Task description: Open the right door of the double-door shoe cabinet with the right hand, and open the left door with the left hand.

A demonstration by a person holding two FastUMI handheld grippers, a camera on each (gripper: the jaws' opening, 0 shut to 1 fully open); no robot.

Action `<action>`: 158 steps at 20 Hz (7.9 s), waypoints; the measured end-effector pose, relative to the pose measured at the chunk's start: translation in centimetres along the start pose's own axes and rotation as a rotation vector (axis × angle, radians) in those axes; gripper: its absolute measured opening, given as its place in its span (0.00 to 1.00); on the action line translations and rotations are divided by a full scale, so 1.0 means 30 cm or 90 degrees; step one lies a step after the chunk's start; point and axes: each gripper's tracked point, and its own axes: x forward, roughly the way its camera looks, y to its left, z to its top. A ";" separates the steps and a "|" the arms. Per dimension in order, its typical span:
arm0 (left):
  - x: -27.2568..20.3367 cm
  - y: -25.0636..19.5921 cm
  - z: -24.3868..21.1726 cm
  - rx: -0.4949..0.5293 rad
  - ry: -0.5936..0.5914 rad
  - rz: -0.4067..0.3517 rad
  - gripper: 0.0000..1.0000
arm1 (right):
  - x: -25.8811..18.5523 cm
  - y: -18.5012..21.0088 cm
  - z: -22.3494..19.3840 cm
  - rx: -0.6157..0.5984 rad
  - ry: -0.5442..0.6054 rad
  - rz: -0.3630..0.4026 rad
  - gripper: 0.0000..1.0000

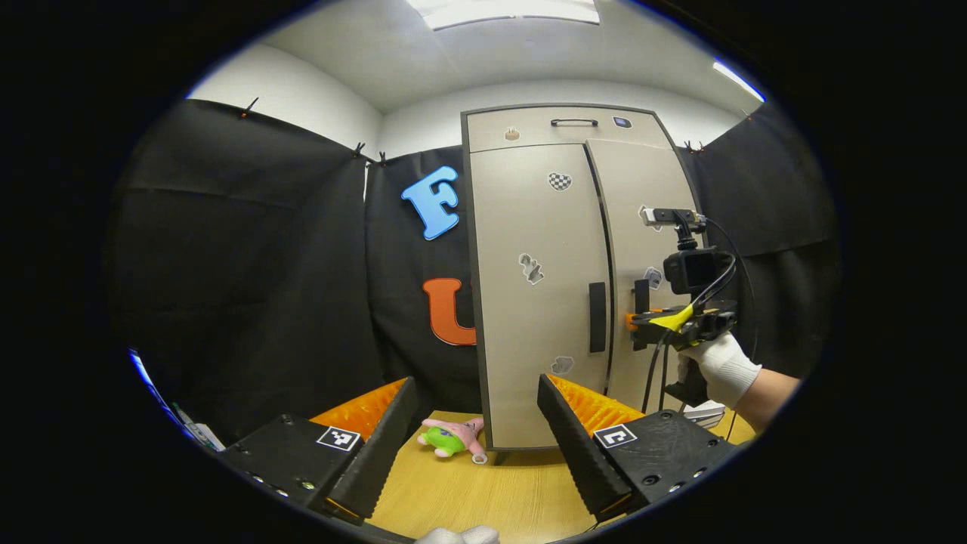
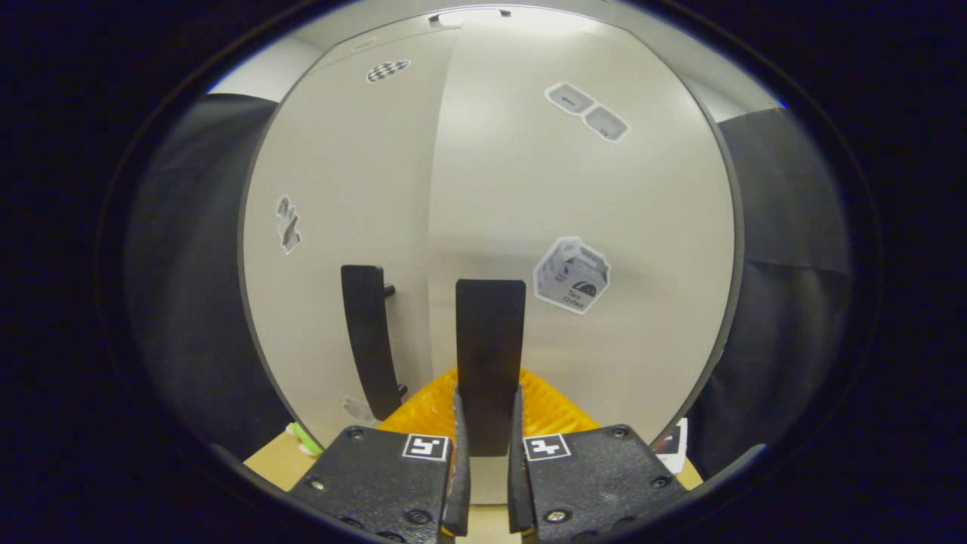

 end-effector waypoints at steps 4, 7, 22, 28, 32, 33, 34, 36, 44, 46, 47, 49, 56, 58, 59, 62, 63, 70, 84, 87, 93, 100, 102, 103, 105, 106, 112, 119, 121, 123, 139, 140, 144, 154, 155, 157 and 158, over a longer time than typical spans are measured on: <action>-0.033 -0.012 -0.009 -0.002 -0.002 -0.010 0.96 | -0.084 -0.025 -0.017 0.004 0.000 0.005 0.23; -0.044 -0.028 -0.017 -0.007 0.000 -0.023 0.96 | -0.159 -0.055 -0.029 0.010 0.000 0.008 0.23; -0.110 -0.228 -0.035 -0.005 0.004 -0.094 0.96 | -0.502 -0.354 -0.091 0.031 0.001 -0.023 0.18; -0.174 -0.433 0.006 -0.012 0.005 -0.088 0.96 | -0.580 -0.571 -0.108 0.028 0.002 -0.009 0.10; -0.236 -0.552 0.039 -0.015 0.002 -0.071 0.96 | -0.591 -0.713 -0.107 0.029 -0.001 0.014 0.04; -0.246 -0.577 0.039 -0.017 0.003 -0.065 0.96 | -0.593 -0.741 -0.105 0.032 0.000 0.017 0.04; -0.255 -0.597 0.037 -0.020 0.004 -0.057 0.96 | -0.586 -0.771 -0.104 0.031 0.001 0.020 0.04; -0.274 -0.635 0.030 -0.025 0.013 -0.049 0.96 | -0.588 -0.762 -0.106 0.039 0.004 0.055 0.04; -0.300 -0.628 0.027 -0.026 0.027 -0.013 0.96 | -0.598 -0.786 -0.106 0.038 0.004 0.053 0.04; -0.293 -0.607 0.032 -0.022 0.025 -0.013 0.96 | -0.617 -0.781 -0.107 0.029 0.008 0.048 0.04; -0.284 -0.592 0.031 -0.019 0.026 -0.013 0.96 | -0.635 -0.779 -0.102 0.023 0.005 0.044 0.04; -0.267 -0.559 0.022 -0.022 0.030 -0.015 0.96 | -0.678 -0.800 -0.064 0.003 -0.020 0.022 0.06; -0.164 -0.416 0.020 -0.005 0.019 -0.031 0.96 | -0.822 -0.683 -0.049 0.015 -0.031 0.003 0.65; -0.131 -0.373 0.012 0.002 0.015 -0.036 0.96 | -0.836 -0.592 -0.081 0.007 -0.032 0.019 0.74; -0.114 -0.352 0.004 0.005 0.017 -0.039 0.96 | -0.834 -0.547 -0.100 0.003 -0.034 0.018 0.78; -0.063 -0.309 -0.040 0.006 0.028 -0.052 0.96 | -0.839 -0.412 -0.194 0.001 -0.026 0.032 0.96; -0.048 -0.298 -0.049 0.007 0.031 -0.056 0.96 | -0.839 -0.370 -0.218 0.002 -0.021 0.036 0.98; 0.093 -0.268 -0.067 0.006 0.020 -0.088 0.96 | -0.822 -0.261 -0.264 0.017 -0.002 0.018 0.99; 0.607 -0.567 -0.034 -0.013 -0.014 -0.159 0.96 | -0.834 -0.373 -0.213 0.021 0.014 -0.099 0.99; 0.707 -0.620 -0.026 -0.010 -0.021 -0.161 0.96 | -0.832 -0.404 -0.216 0.027 0.024 -0.119 0.99; 0.861 -0.669 0.003 -0.010 -0.033 -0.153 0.96 | -0.825 -0.434 -0.225 0.028 0.034 -0.141 0.99; 0.905 -0.704 -0.026 -0.007 -0.003 -0.152 0.52 | -0.800 -0.462 -0.227 0.039 0.042 -0.140 1.00; 0.909 -0.703 -0.021 -0.003 -0.005 -0.149 0.33 | -0.803 -0.464 -0.225 0.038 0.039 -0.138 1.00; 0.907 -0.702 -0.018 -0.011 -0.006 -0.149 0.32 | -0.802 -0.464 -0.223 0.037 0.040 -0.136 1.00; 0.915 -0.701 -0.024 -0.024 0.007 -0.152 0.25 | -0.806 -0.465 -0.225 0.039 0.040 -0.132 0.99; 0.903 -0.696 -0.019 -0.035 0.008 -0.153 0.22 | -0.806 -0.462 -0.230 0.042 0.042 -0.129 0.99; 0.875 -0.693 -0.019 -0.044 0.010 -0.164 0.04 | -0.827 -0.444 -0.212 0.040 0.033 -0.108 0.99; 0.774 -0.661 -0.009 -0.050 0.018 -0.187 0.04 | -0.873 -0.399 -0.214 0.039 0.026 -0.072 0.99; 0.738 -0.634 -0.013 -0.052 0.019 -0.187 0.04 | -0.874 -0.392 -0.220 0.036 0.025 -0.060 0.99; 0.697 -0.601 -0.016 -0.057 0.020 -0.189 0.04 | -0.900 -0.364 -0.228 0.033 0.024 -0.048 1.00; 0.444 -0.286 -0.038 -0.048 0.031 -0.175 0.03 | -0.908 -0.218 -0.256 0.047 0.027 0.016 0.99; 0.437 -0.267 -0.042 -0.042 0.032 -0.169 0.03 | -0.904 -0.207 -0.256 0.047 0.027 0.020 0.99; 0.418 -0.186 -0.054 -0.035 0.027 -0.149 0.03 | -0.888 -0.162 -0.258 0.043 0.029 0.038 0.99; 0.415 0.005 -0.084 -0.035 0.022 -0.158 0.00 | -0.859 -0.082 -0.261 0.032 0.030 0.063 0.99; 0.419 0.021 -0.085 -0.037 0.021 -0.157 0.00 | -0.857 -0.077 -0.263 0.035 0.031 0.066 1.00; 0.427 0.060 -0.094 -0.035 0.018 -0.150 0.00 | -0.856 -0.070 -0.263 0.037 0.032 0.068 0.99; 0.434 0.089 -0.102 -0.029 0.019 -0.141 0.00 | -0.853 -0.068 -0.264 0.036 0.032 0.068 0.99</action>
